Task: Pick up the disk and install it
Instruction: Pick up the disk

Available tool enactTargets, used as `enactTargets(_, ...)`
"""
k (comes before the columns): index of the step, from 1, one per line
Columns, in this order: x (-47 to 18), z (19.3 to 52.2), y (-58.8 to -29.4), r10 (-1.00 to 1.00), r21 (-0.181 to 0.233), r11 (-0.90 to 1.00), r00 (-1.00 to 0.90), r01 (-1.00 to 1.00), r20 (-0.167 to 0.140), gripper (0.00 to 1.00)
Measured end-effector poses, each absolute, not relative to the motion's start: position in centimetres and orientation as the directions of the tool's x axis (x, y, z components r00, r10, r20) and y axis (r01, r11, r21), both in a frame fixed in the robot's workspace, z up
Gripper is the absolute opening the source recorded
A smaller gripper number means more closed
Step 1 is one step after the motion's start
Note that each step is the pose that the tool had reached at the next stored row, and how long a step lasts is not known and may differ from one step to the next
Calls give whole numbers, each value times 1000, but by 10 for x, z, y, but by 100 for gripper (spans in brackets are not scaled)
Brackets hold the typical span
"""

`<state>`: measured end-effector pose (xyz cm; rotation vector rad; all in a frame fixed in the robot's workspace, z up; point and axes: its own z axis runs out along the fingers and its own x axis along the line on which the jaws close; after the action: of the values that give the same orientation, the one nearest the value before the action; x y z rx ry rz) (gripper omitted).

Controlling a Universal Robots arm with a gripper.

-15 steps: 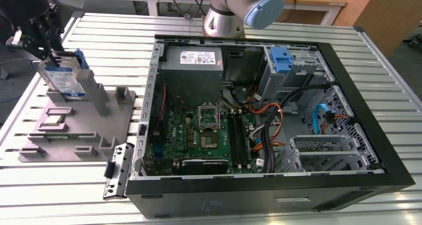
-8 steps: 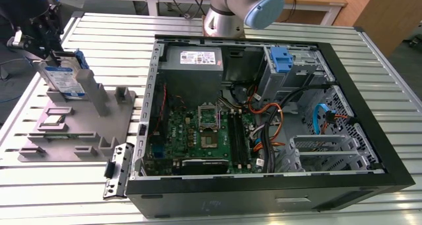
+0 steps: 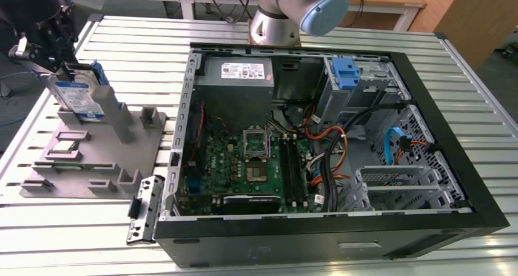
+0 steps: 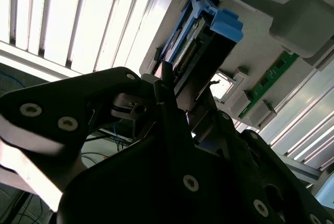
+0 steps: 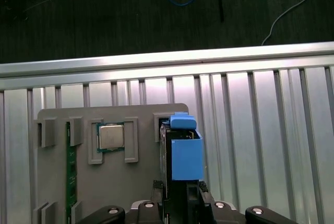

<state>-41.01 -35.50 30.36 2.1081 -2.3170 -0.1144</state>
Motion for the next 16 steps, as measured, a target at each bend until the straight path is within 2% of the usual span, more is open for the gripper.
enactTargets(16,-410,304,-355,-996,59,73,-76,-996,-47,36)
